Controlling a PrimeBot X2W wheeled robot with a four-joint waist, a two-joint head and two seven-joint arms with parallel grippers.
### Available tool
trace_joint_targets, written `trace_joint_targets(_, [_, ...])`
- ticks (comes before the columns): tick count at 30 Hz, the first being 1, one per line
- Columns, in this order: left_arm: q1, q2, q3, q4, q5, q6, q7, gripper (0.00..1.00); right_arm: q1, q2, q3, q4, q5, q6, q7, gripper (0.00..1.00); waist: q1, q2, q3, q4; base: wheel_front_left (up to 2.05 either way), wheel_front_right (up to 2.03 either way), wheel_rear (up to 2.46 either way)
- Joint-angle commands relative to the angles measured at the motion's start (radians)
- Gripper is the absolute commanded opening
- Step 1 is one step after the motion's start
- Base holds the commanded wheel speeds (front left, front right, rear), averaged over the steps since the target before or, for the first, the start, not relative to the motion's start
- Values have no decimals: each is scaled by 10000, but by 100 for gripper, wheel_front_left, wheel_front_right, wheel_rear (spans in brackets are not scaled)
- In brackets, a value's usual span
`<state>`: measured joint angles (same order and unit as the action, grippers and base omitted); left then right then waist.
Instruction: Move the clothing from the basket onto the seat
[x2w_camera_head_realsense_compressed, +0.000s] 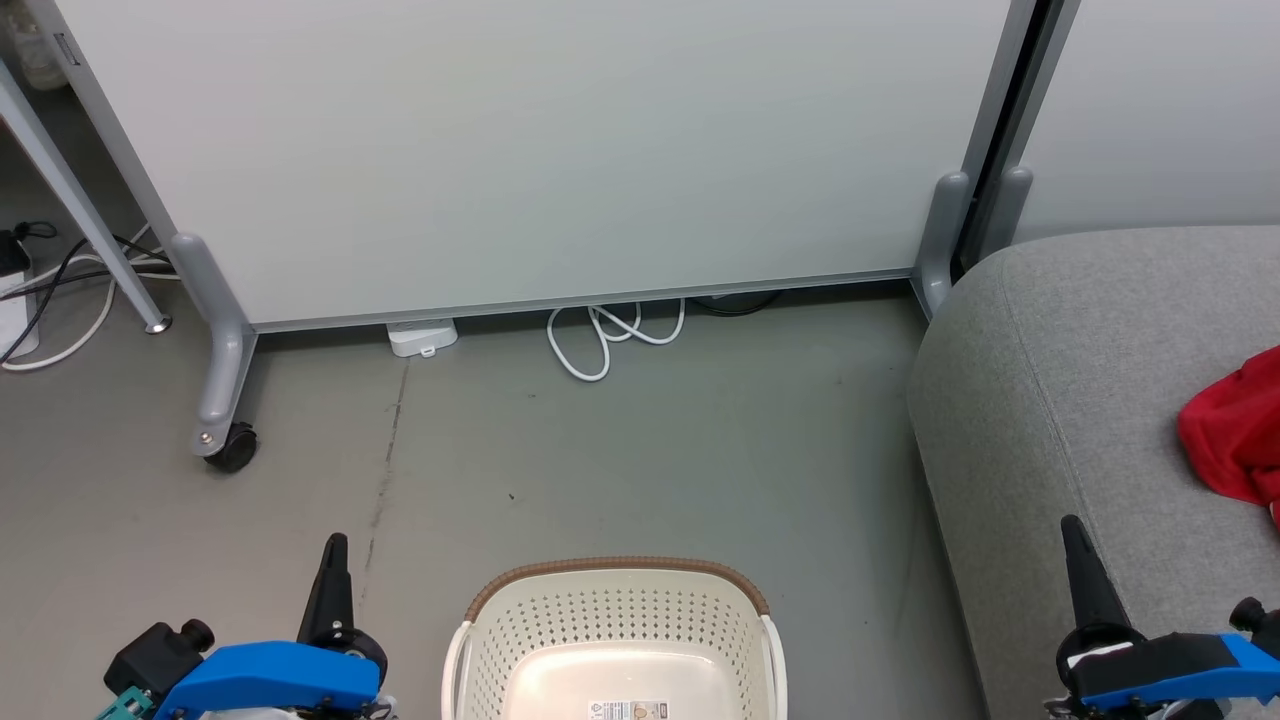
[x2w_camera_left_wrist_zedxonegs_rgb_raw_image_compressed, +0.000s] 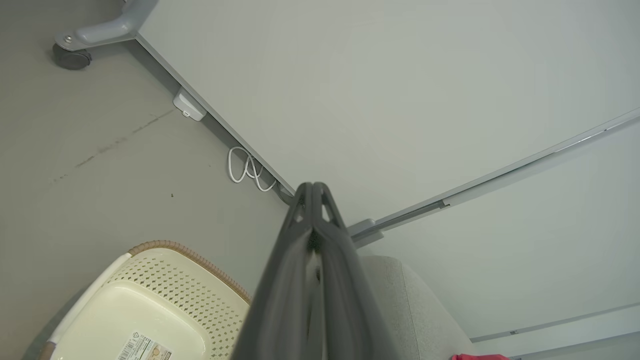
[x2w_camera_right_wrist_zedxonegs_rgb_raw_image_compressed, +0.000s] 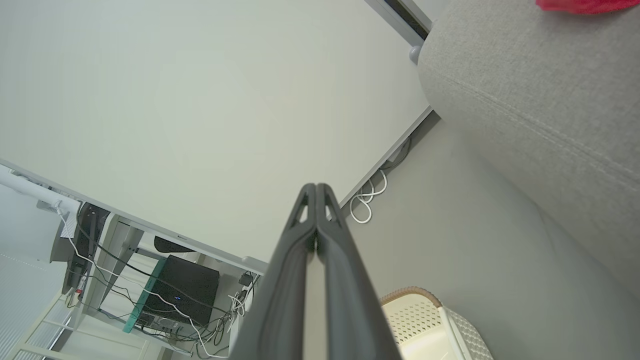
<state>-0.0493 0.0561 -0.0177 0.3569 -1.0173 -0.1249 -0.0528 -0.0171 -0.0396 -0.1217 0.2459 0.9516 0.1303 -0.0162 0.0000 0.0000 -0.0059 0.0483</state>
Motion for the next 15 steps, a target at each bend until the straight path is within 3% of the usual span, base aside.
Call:
trace_joint_targets(1, [-320, 2, 73, -161, -237, -44, 79, 0, -268, -88, 7, -103, 286, 4, 64, 0, 0, 0, 1, -7, 0, 0, 0])
trace_joint_targets(15, [-401, -11, 385, -409, -1653, -56, 470, 0, -442, -100, 26, -86, 1852, 6, 379, 0, 0, 0, 19, -99, 0, 0, 0])
